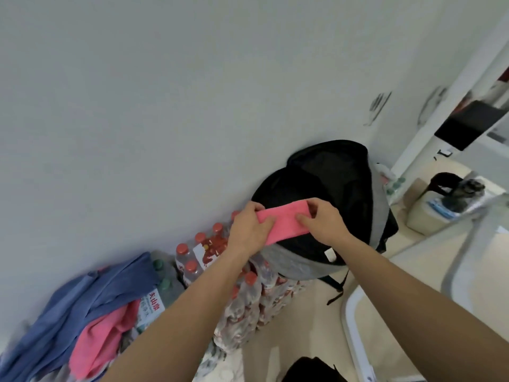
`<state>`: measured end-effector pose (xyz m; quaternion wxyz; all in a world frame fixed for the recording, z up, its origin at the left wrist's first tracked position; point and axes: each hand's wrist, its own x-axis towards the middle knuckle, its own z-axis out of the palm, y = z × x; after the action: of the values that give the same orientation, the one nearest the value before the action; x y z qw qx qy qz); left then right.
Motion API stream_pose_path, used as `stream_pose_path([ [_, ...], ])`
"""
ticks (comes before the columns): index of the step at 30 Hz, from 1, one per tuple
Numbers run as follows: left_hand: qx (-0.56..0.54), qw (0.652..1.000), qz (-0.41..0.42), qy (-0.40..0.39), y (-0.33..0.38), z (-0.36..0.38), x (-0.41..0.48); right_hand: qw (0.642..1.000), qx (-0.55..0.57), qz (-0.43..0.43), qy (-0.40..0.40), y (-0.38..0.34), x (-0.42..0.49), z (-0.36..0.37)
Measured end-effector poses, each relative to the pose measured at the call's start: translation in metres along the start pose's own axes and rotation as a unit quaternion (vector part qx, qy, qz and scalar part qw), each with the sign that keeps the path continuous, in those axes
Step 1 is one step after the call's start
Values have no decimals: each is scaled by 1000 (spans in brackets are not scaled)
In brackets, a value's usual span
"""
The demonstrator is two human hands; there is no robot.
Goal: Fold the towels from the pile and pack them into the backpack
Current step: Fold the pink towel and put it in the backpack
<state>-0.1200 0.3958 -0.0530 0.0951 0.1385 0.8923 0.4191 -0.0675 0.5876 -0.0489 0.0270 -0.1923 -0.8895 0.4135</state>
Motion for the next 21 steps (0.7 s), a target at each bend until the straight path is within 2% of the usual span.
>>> stream_pose_path([
  [3, -22, 999, -6, -34, 10, 14, 15, 999, -22, 19, 45, 7, 15, -4],
  [6, 31, 998, 14, -59, 11, 28, 37, 998, -44, 23, 48, 16, 43, -7],
  [9, 105, 993, 7, -55, 10, 44, 62, 997, -71, 27, 21, 25, 73, -4],
  [13, 182, 981, -58, -35, 10, 74, 87, 994, -107, 23, -26, 39, 102, 8],
  [17, 186, 975, -121, -5, 3, 98, 100, 972, -222, -70, -23, 56, 99, 21],
  [19, 199, 973, -114, 3, 3, 106, 102, 945, -288, -152, -19, 65, 91, 24],
  [21, 228, 969, -93, 10, 5, 111, 104, 922, -319, -208, -70, 76, 88, 26],
])
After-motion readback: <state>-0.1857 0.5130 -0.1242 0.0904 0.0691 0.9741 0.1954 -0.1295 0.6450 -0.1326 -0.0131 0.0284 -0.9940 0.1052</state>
